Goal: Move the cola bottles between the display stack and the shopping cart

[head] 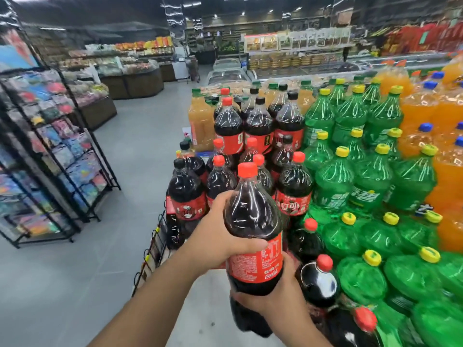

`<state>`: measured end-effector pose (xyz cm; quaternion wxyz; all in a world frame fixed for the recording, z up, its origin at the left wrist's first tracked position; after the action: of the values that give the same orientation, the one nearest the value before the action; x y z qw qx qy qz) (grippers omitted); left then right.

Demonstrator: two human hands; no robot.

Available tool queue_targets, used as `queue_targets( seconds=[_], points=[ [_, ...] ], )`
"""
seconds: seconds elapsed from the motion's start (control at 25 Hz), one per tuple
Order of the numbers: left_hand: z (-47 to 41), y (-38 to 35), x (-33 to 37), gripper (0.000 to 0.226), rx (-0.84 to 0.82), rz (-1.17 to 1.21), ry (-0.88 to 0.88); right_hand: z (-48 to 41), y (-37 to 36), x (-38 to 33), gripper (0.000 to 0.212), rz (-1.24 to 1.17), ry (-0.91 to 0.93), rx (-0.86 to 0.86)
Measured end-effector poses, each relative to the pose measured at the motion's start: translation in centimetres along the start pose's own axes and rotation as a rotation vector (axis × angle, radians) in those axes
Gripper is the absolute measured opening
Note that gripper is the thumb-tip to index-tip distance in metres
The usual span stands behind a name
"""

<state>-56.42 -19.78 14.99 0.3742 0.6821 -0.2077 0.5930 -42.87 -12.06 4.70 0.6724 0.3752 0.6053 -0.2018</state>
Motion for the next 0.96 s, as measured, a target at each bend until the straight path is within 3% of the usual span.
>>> queue_targets(
  seconds=[0.4,0.64,0.96],
  points=[
    [-2.1,-0.3,-6.7,0.099,-0.072,-0.062,-0.054,-1.8,-3.7,4.5,0.097,0.018,-0.082,0.096],
    [-3.0,-1.6,-10.6,0.105,-0.092,-0.067,-0.048,-2.1,-4.3,6.0,0.081,-0.124,-0.170,0.046],
    [-4.3,-2.6,-13.4,0.104,-0.102,-0.107,-0.055,-2.9,-5.2,9.3,0.079,-0.221,-0.275,0.061]
  ],
)
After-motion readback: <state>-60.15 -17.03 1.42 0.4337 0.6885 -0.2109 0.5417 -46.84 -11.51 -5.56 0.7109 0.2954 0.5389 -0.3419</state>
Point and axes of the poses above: each hand's wrist, its own z-axis away from the middle knuckle, its own y-axis out of the back of the hand, x = y × z, the point moved 6 cm from there along -z, towards the middle knuckle, and after that the axes turned 4 degrees about x, right-handed, at the moved point
